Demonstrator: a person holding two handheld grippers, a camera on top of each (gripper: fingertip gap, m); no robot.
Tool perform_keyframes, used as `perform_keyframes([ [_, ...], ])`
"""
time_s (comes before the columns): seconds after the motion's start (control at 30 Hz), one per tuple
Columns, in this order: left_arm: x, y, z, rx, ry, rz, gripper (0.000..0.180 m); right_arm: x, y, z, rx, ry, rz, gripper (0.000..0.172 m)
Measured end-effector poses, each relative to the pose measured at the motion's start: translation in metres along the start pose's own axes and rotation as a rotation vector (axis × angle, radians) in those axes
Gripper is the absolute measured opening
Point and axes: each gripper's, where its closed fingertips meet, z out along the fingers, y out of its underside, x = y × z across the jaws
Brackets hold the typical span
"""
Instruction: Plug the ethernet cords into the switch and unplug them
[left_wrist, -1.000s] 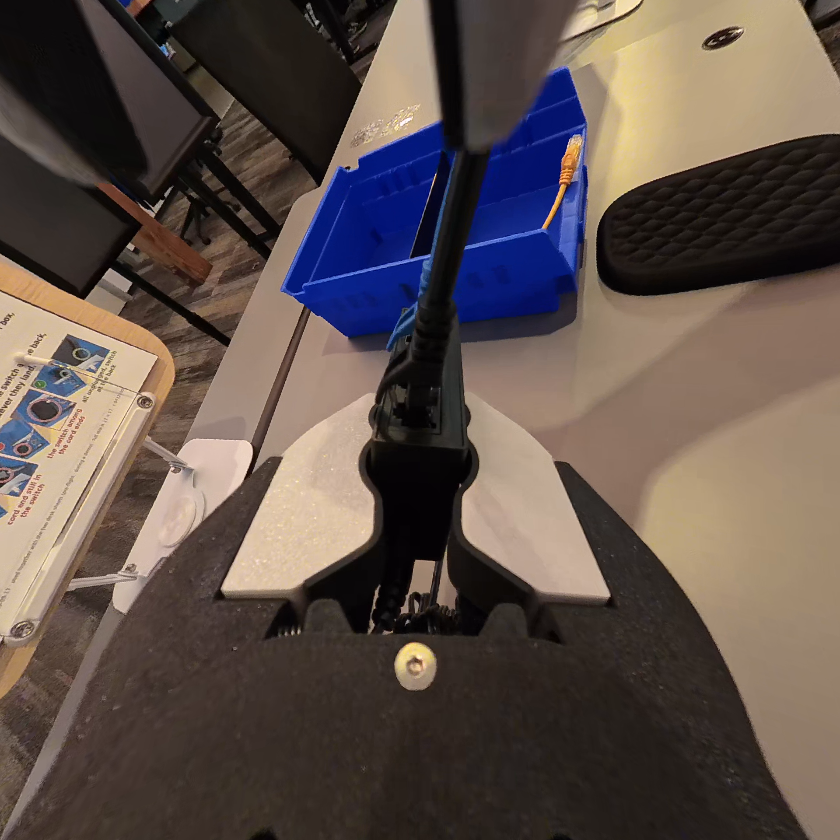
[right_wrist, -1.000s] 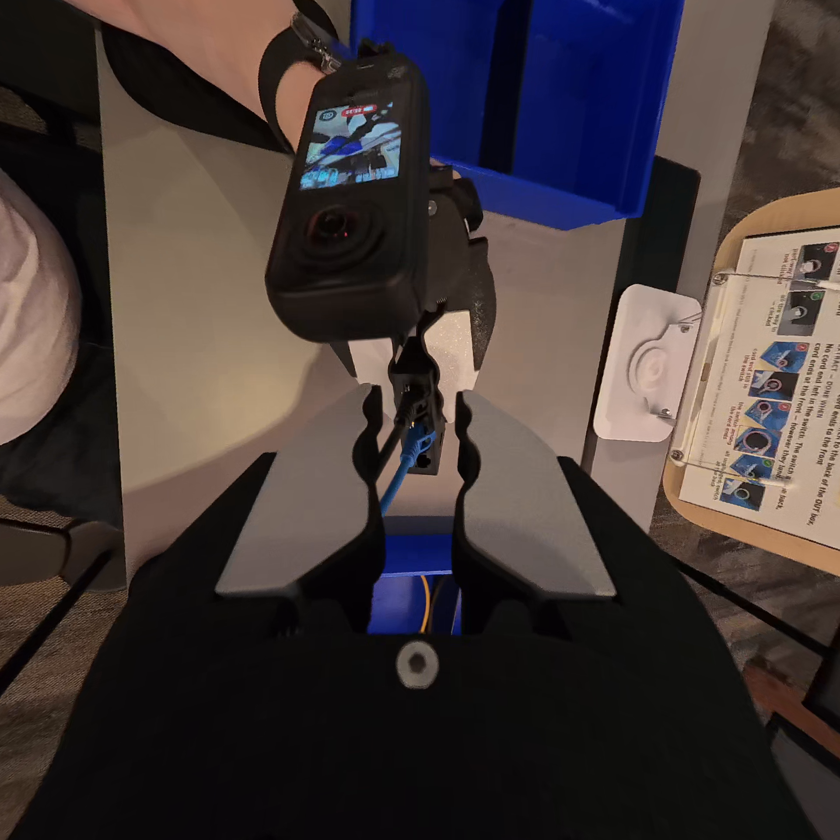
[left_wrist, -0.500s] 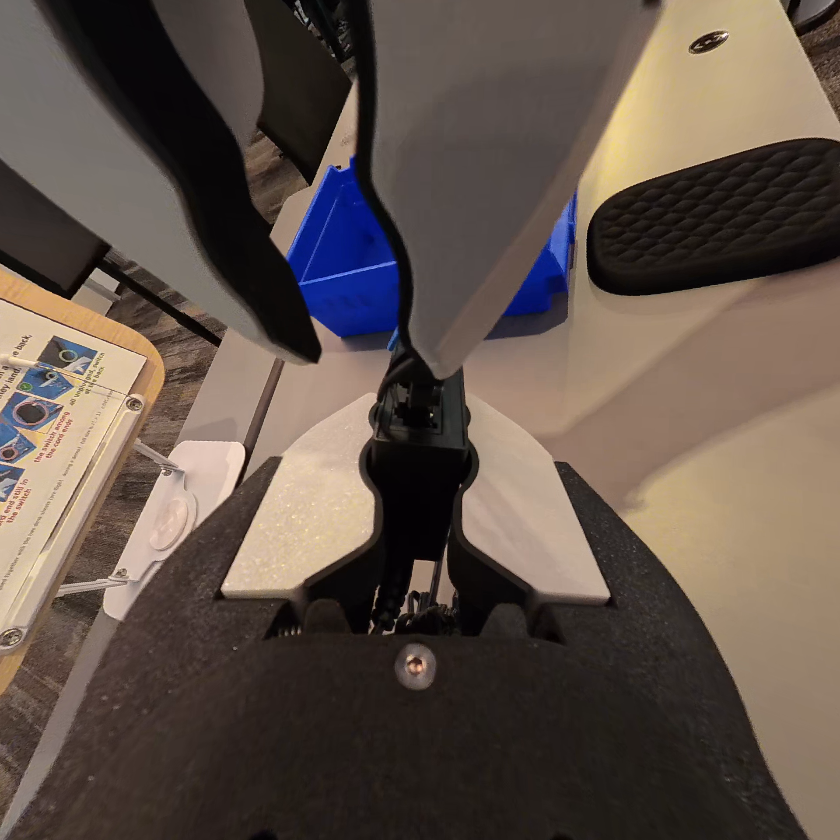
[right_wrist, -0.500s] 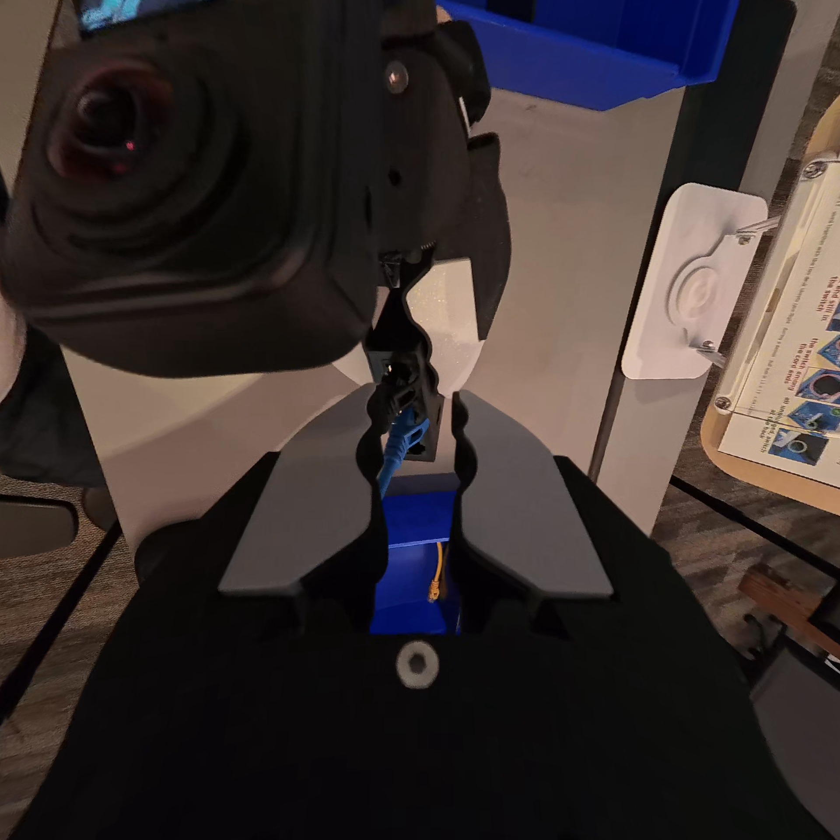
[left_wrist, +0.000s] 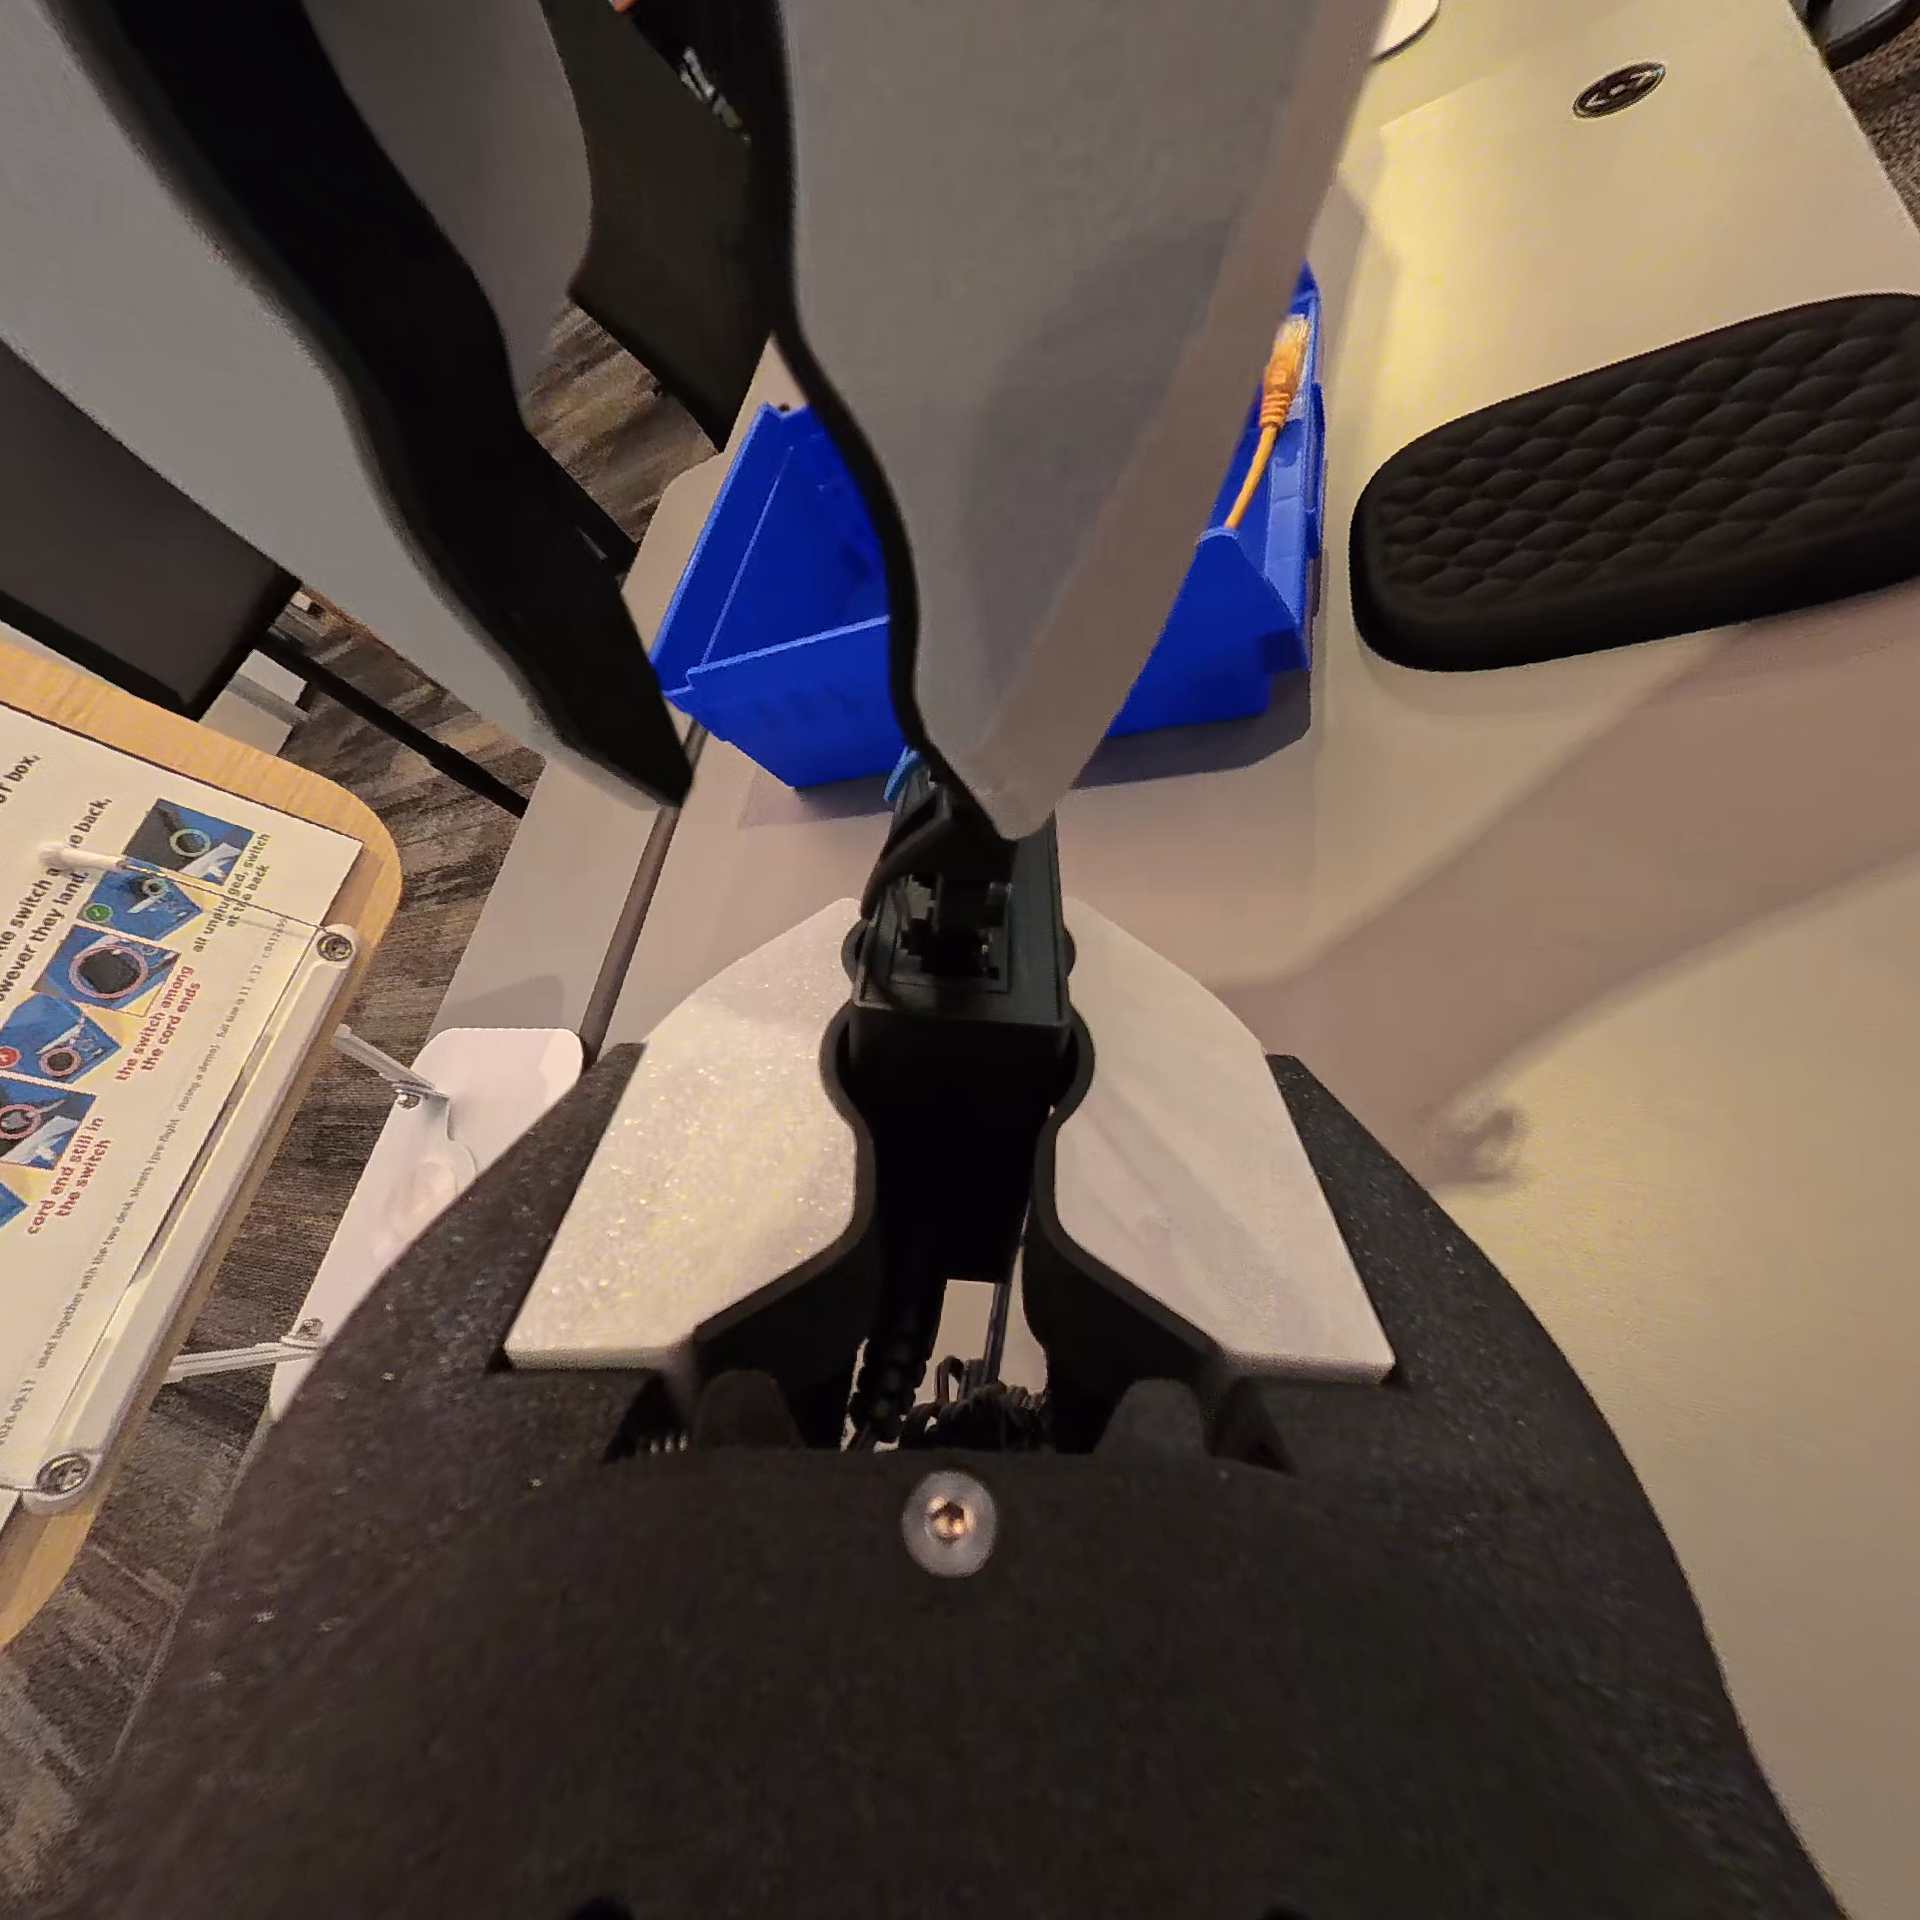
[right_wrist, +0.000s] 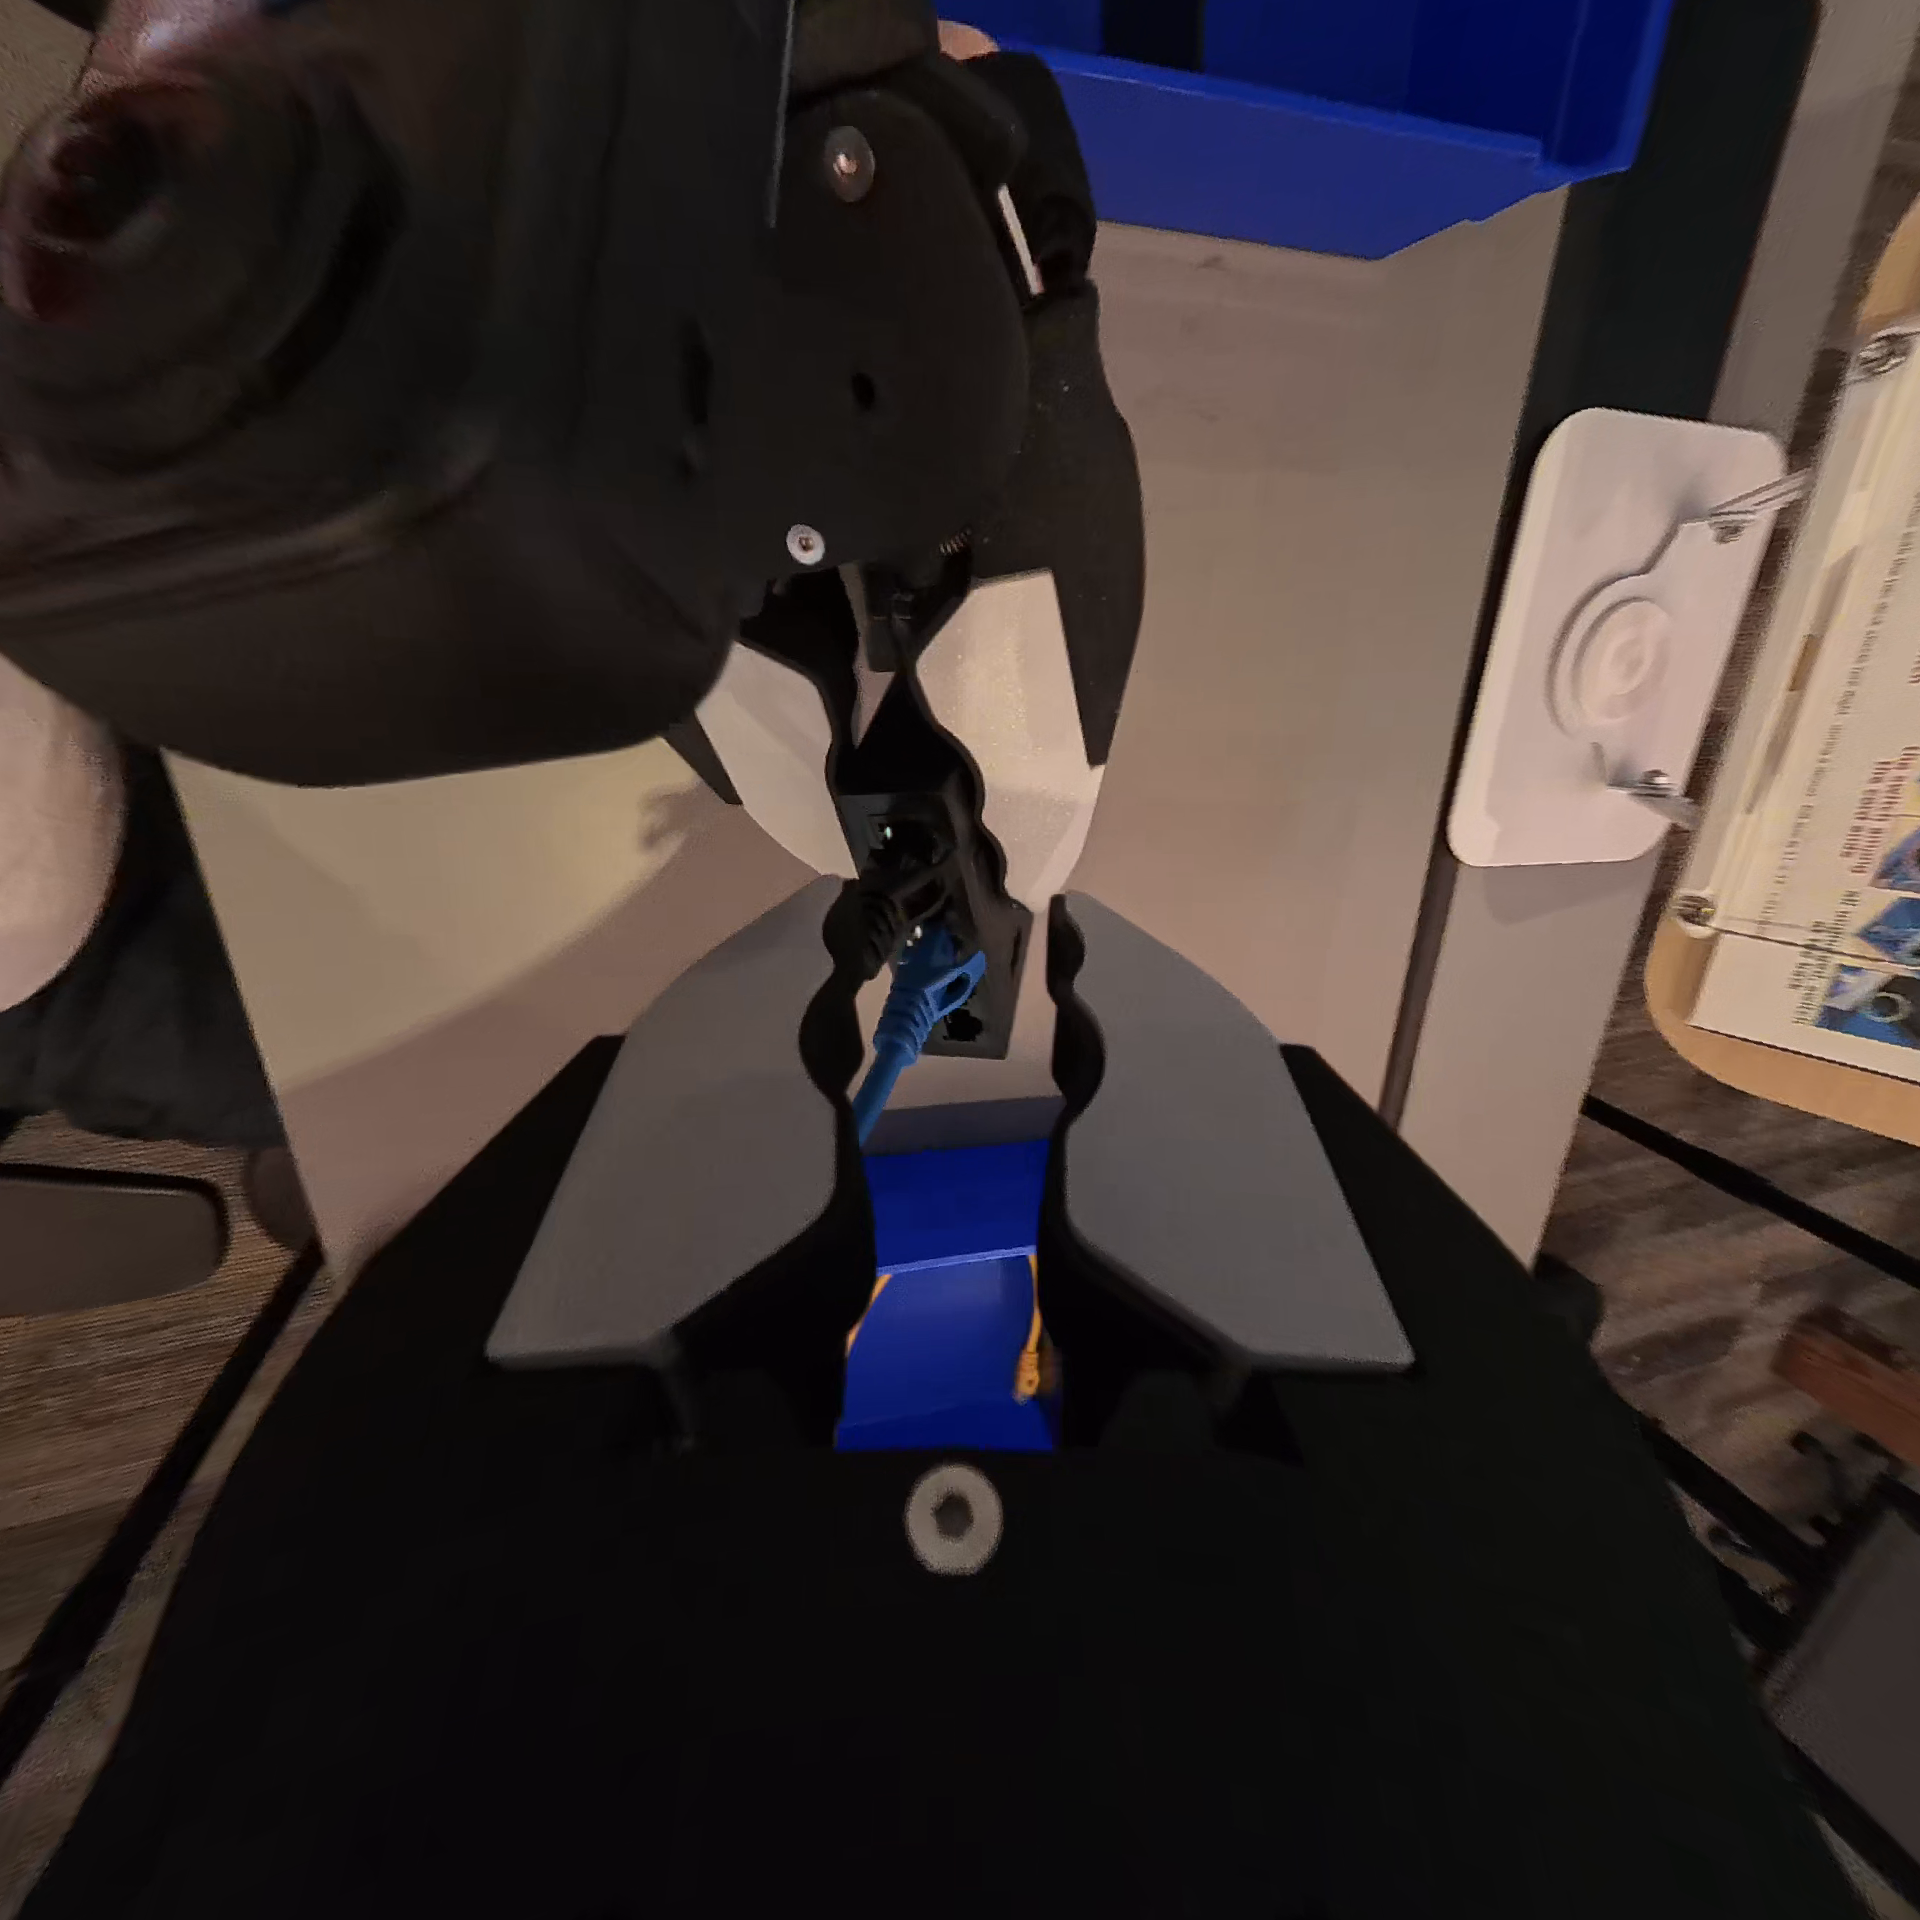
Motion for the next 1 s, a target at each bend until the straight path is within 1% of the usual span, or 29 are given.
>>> perform_keyframes([
  [0.13, 0.000, 0.005, 0.004, -0.015, -0.001, 0.007, 0.028, 0.004, 0.003, 0.004, -0.012, 0.077, -0.017, 0.038],
  [0.37, 0.001, 0.010, 0.010, -0.026, -0.014, 0.043, 0.028, 0.003, 0.008, 0.009, -0.023, 0.133, -0.034, 0.039],
  [1.0, 0.002, 0.011, 0.012, -0.040, -0.035, 0.079, 0.028, 0.000, 0.011, 0.011, -0.046, 0.174, -0.047, 0.038],
])
